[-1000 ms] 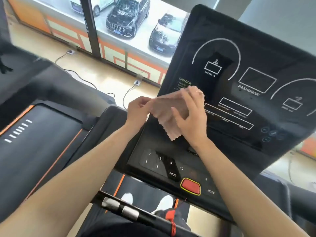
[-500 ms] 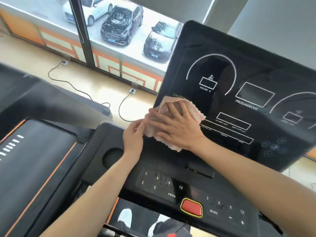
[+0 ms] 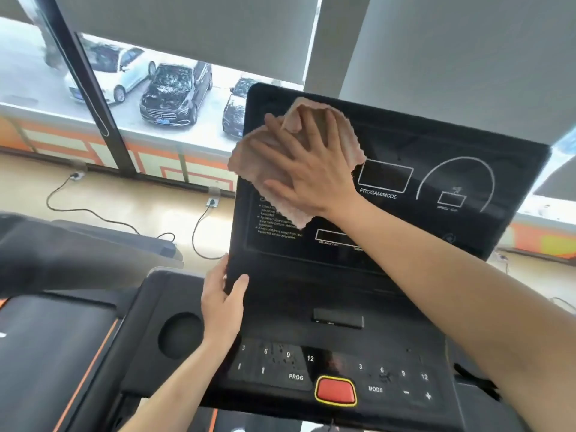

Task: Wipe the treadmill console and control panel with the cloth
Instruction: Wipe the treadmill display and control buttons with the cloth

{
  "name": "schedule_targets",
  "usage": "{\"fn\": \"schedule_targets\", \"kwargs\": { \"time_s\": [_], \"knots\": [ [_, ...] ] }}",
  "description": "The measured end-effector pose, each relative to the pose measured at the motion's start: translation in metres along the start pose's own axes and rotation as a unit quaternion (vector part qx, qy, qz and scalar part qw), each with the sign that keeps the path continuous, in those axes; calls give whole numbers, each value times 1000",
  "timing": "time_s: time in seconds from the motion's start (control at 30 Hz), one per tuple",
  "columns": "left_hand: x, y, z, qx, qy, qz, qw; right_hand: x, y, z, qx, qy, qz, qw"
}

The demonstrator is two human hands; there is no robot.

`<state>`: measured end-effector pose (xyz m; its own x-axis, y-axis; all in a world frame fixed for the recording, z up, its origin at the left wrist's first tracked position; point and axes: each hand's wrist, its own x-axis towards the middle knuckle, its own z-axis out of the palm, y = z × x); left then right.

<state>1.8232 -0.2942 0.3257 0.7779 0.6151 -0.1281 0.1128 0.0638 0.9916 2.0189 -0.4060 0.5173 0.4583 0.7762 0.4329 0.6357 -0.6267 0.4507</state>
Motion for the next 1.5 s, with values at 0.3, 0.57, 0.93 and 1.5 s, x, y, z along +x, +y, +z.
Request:
{"fn": "schedule_targets", "kwargs": {
  "time_s": [0.3,0.57,0.93,1.5],
  "knots": [
    [-9,-2,1,102,-17,14,995,-15,16,-2,22,33,147,988],
    [-19,-1,19,155,10,13,988,-126,-32,47,-3,-26,94,995],
    [-50,7,21,274,-70,218,934,-148,-24,47,22,-25,135,990],
    [-25,-3,36,469,-163,389,776,-118,54,18,-7,1,397,918]
  ]
}}
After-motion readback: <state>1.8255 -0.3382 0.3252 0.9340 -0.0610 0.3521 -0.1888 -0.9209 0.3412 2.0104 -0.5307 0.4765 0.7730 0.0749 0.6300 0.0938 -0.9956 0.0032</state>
